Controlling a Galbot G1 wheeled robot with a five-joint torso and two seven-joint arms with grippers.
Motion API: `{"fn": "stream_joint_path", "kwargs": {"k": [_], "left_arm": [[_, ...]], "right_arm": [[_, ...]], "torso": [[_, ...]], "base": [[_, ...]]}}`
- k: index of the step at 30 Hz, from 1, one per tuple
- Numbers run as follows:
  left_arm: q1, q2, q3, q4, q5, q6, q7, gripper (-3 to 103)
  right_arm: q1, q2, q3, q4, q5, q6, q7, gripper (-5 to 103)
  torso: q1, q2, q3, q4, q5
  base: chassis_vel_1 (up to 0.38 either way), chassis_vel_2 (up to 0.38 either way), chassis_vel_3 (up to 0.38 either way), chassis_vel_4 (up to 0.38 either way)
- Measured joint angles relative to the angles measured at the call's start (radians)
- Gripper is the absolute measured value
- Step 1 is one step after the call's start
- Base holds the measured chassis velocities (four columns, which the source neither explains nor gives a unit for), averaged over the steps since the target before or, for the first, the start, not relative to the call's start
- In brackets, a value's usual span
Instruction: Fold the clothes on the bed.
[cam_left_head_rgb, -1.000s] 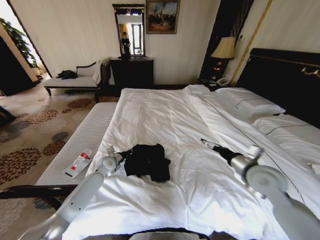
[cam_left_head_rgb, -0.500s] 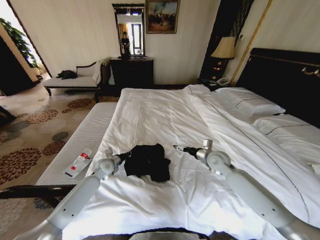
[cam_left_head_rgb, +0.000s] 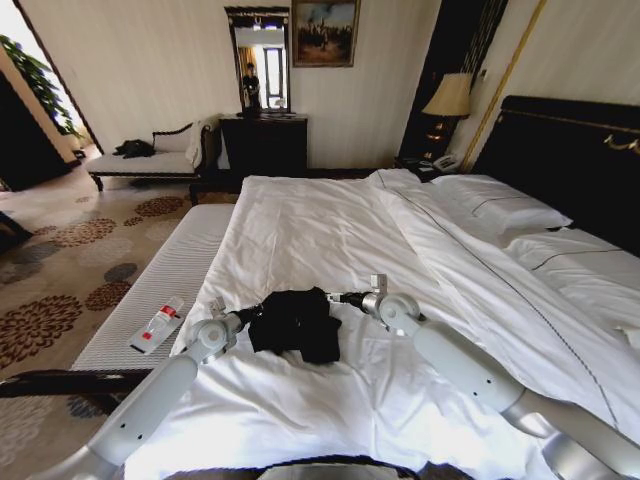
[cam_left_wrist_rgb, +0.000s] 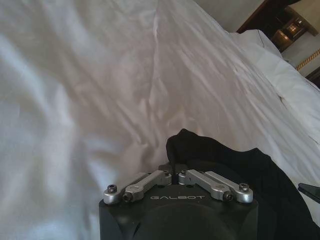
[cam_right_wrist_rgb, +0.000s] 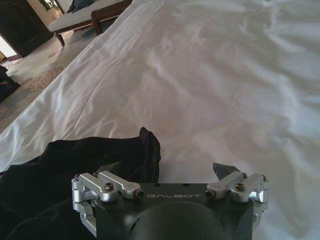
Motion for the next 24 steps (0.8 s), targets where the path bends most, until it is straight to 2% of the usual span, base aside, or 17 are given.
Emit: {"fn": "stream_joint_path", "kwargs": {"k": [7, 8, 11, 13, 16, 18, 21, 22, 24], "left_arm": [[-0.001, -0.001, 0.005, -0.001, 0.000, 0.000, -0.003, 1], [-0.002, -0.001, 0.005, -0.001, 0.000, 0.000, -0.003, 1], [-0.004, -0.002, 0.008, -0.001, 0.001, 0.001, -0.009, 1], [-0.004, -0.002, 0.008, -0.001, 0.001, 0.001, -0.010, 1], [-0.003, -0.001, 0.008, -0.001, 0.002, 0.001, -0.011, 1], [-0.003, 0.000, 0.008, 0.000, 0.002, 0.001, -0.011, 1], [-0.003, 0.000, 0.008, 0.000, 0.002, 0.001, -0.011, 1], [-0.003, 0.000, 0.008, 0.000, 0.002, 0.001, -0.011, 1], [-0.003, 0.000, 0.008, 0.001, 0.002, 0.001, -0.011, 1]], "right_arm": [[0.001, 0.018, -0.013, -0.017, -0.002, -0.006, 0.028, 100], [0.001, 0.020, -0.013, -0.020, -0.002, -0.006, 0.032, 103], [0.000, 0.025, -0.014, -0.026, 0.013, -0.010, 0.063, 93], [0.000, 0.026, -0.015, -0.025, 0.017, -0.011, 0.065, 93], [0.002, 0.034, -0.022, -0.030, 0.024, -0.013, 0.071, 77], [0.003, 0.036, -0.024, -0.032, 0.025, -0.014, 0.071, 77], [0.008, 0.042, -0.032, -0.042, 0.028, -0.014, 0.071, 61], [0.008, 0.042, -0.032, -0.042, 0.028, -0.014, 0.071, 61], [0.010, 0.043, -0.034, -0.042, 0.032, -0.014, 0.071, 50]], "torso": [[0.000, 0.000, 0.000, 0.0000, -0.0001], [0.000, 0.000, 0.000, 0.0000, 0.0000], [0.000, 0.000, 0.000, -0.0001, -0.0001], [0.000, 0.000, 0.000, -0.0001, 0.0000], [0.000, 0.000, 0.000, 0.0000, 0.0000], [0.000, 0.000, 0.000, 0.0000, 0.0000], [0.000, 0.000, 0.000, 0.0001, 0.0000], [0.000, 0.000, 0.000, 0.0001, 0.0000], [0.000, 0.000, 0.000, 0.0000, 0.0000]], "base": [[0.000, 0.000, 0.000, 0.000], [0.000, 0.000, 0.000, 0.000], [0.000, 0.000, 0.000, 0.000], [0.000, 0.000, 0.000, 0.000], [0.000, 0.000, 0.000, 0.000], [0.000, 0.000, 0.000, 0.000], [0.000, 0.000, 0.000, 0.000], [0.000, 0.000, 0.000, 0.000], [0.000, 0.000, 0.000, 0.000]]}}
